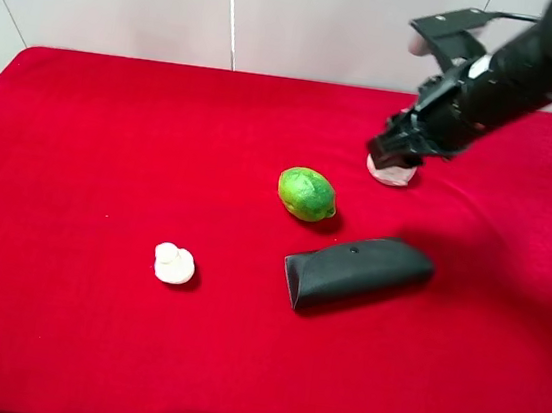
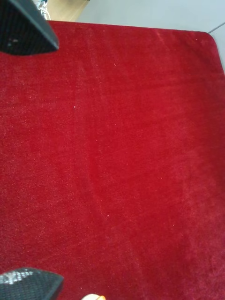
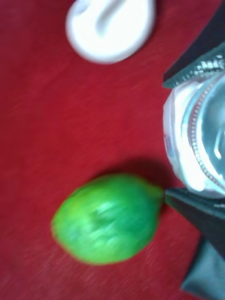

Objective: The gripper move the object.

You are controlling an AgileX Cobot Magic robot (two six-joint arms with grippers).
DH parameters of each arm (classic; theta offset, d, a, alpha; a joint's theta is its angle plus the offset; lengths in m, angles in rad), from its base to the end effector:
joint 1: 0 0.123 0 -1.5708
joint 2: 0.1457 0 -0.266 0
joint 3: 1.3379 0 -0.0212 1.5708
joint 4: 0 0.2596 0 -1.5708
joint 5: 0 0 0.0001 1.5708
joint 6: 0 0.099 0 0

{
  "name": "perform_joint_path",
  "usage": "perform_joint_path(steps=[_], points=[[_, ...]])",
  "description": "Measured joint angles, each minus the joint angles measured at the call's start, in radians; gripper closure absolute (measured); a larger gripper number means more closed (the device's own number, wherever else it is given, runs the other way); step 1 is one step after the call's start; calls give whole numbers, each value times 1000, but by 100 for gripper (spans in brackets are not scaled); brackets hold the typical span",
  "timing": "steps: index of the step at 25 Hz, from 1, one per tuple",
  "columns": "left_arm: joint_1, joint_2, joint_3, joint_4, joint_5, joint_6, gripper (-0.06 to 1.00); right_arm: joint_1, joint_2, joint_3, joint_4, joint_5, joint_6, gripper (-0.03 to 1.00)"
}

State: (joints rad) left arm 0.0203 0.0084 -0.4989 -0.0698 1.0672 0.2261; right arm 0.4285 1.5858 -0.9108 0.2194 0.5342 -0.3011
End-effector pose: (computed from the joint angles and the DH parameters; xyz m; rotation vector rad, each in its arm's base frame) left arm 0.0304 -0.0054 0.2769 0.2146 2.0478 0.0687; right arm 0.2809 0.1404 0.1710 -0.7525 2.5878 0.2473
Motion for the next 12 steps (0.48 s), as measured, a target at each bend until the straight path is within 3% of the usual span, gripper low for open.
perform_joint_path(steps=[12], points=[[0, 0, 0, 0, 0, 0, 7, -154, -35, 66, -95, 49, 48, 61]])
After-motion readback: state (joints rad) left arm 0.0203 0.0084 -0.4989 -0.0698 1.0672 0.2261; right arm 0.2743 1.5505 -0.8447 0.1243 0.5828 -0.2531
